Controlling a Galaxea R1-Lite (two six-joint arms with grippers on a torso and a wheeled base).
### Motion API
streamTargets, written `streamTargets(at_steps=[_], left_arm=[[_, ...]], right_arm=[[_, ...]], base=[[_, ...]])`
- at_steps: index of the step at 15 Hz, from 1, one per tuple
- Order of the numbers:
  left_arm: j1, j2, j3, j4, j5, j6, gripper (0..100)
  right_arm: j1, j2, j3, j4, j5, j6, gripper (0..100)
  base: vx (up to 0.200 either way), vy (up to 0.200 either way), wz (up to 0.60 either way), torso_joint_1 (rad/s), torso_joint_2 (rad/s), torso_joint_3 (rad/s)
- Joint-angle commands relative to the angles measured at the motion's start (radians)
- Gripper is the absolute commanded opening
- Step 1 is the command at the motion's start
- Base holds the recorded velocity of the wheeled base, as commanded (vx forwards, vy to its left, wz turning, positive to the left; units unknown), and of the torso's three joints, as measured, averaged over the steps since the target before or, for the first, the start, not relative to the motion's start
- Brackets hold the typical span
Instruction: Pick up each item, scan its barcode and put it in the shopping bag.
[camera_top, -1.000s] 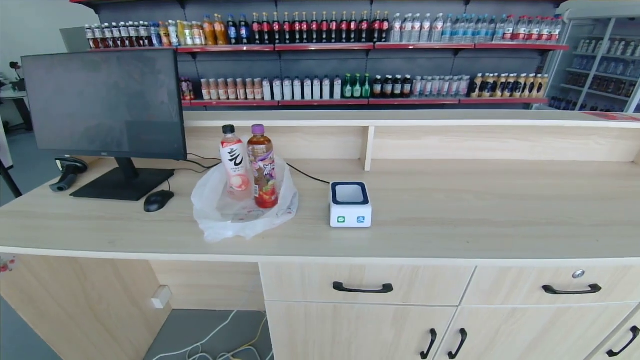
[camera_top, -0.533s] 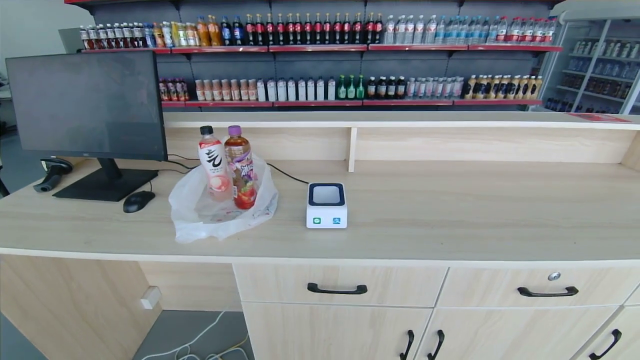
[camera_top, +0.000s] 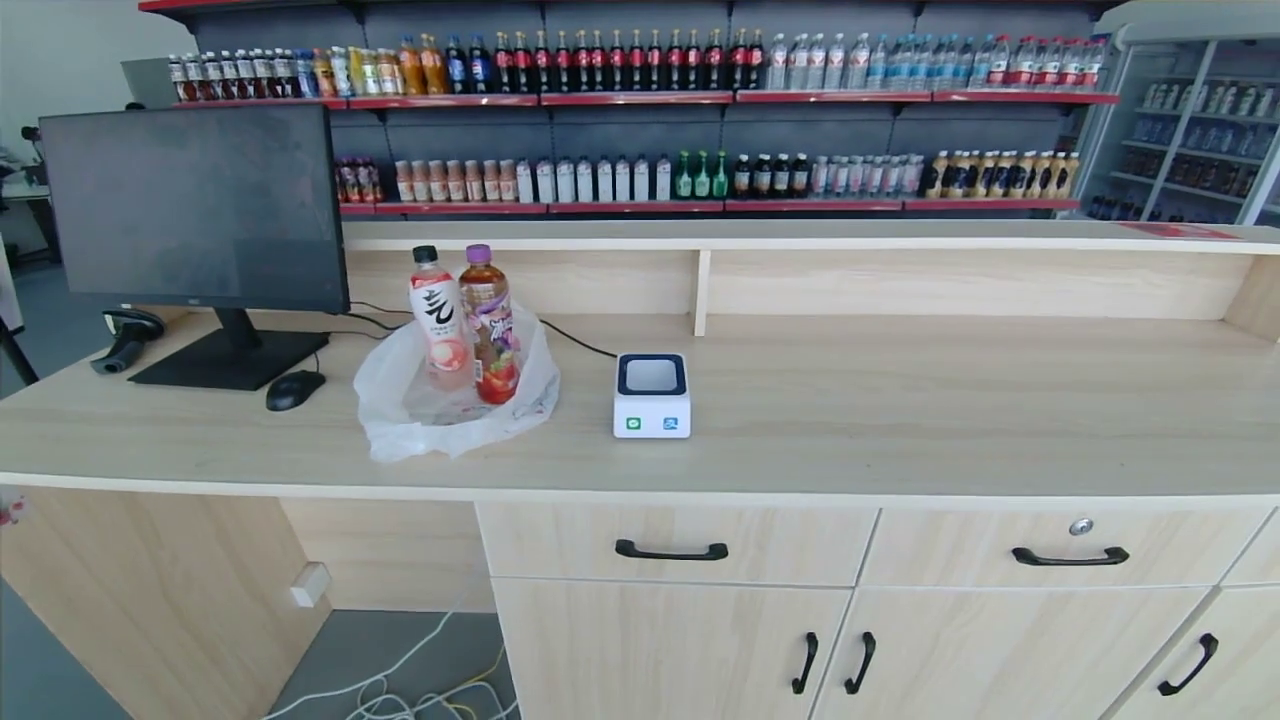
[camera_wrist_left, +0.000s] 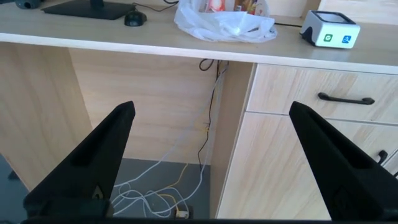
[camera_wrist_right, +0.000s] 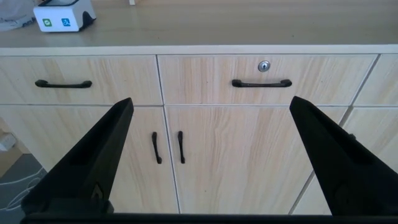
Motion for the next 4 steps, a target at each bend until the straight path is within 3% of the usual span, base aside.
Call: streamTargets(at_steps=[1, 4], left_arm=[[0.001, 0.000, 0.000, 0.000, 0.000, 0.000, 100], [0.001, 0.000, 0.000, 0.000, 0.001, 0.000, 100]], right_arm=[[0.000, 0.001, 0.000, -0.002, 0.000, -0.001, 100], [0.000, 0.001, 0.000, 0.000, 0.000, 0.000, 100]], base=[[0.000, 0.000, 0.00, 0.000, 0.00, 0.000], [0.000, 0.000, 0.00, 0.000, 0.00, 0.000]])
